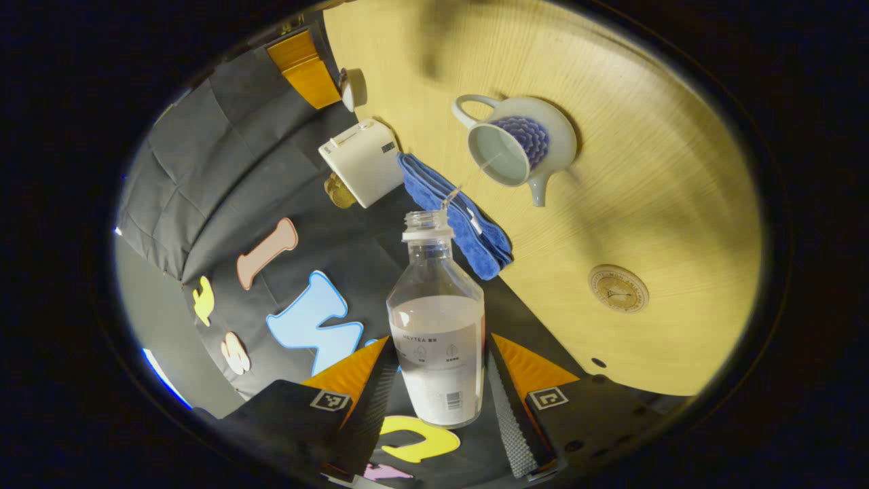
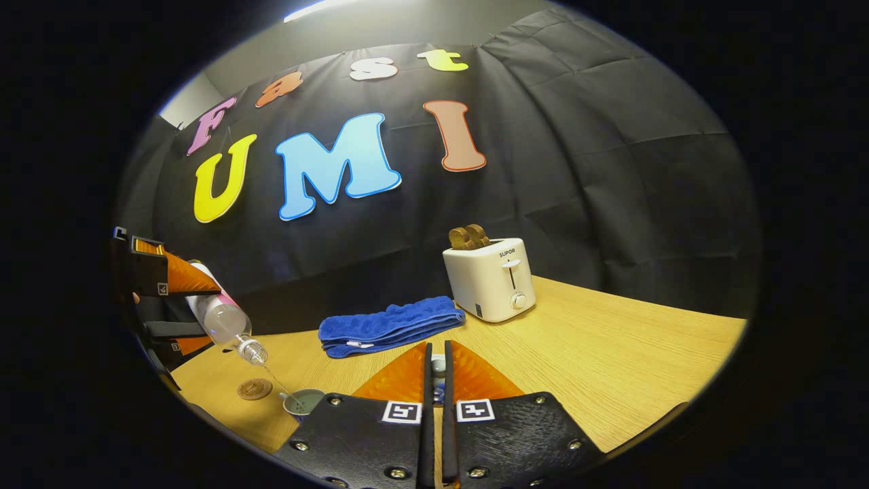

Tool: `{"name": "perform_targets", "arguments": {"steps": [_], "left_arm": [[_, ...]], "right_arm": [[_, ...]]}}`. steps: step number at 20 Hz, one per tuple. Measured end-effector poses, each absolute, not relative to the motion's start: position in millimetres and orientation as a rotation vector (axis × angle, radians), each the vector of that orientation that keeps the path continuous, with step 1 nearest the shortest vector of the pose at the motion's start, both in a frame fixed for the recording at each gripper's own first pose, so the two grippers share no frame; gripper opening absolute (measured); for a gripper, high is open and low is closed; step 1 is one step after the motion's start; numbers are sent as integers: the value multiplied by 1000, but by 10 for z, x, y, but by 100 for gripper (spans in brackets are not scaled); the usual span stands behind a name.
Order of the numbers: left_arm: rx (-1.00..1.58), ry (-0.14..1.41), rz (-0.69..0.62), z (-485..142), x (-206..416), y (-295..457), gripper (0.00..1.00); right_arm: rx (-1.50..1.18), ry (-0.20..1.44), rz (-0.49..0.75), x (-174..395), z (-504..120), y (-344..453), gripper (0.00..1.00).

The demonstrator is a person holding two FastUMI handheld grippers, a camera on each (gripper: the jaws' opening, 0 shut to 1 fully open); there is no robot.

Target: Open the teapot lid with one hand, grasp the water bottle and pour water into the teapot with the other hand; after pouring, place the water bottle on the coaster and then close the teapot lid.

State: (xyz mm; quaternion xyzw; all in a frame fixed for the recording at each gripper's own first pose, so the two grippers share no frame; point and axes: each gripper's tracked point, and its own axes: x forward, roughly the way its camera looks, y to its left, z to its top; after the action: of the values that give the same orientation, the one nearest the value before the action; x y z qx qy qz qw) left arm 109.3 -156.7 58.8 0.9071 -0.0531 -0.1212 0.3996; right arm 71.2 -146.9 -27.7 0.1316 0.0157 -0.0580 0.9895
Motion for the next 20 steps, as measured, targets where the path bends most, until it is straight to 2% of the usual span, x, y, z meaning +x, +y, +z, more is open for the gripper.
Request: {"name": "perform_targets", "arguments": {"steps": [13,20], "left_arm": [[2381,-191,-288,645,1071,-1654,85],[2199,-172,-334,485,1112,-1547,86]], "right_arm": [[279,29,-117,708,-270,-1488,5],[279,36,-117,723,-295,-1476,5]]}}
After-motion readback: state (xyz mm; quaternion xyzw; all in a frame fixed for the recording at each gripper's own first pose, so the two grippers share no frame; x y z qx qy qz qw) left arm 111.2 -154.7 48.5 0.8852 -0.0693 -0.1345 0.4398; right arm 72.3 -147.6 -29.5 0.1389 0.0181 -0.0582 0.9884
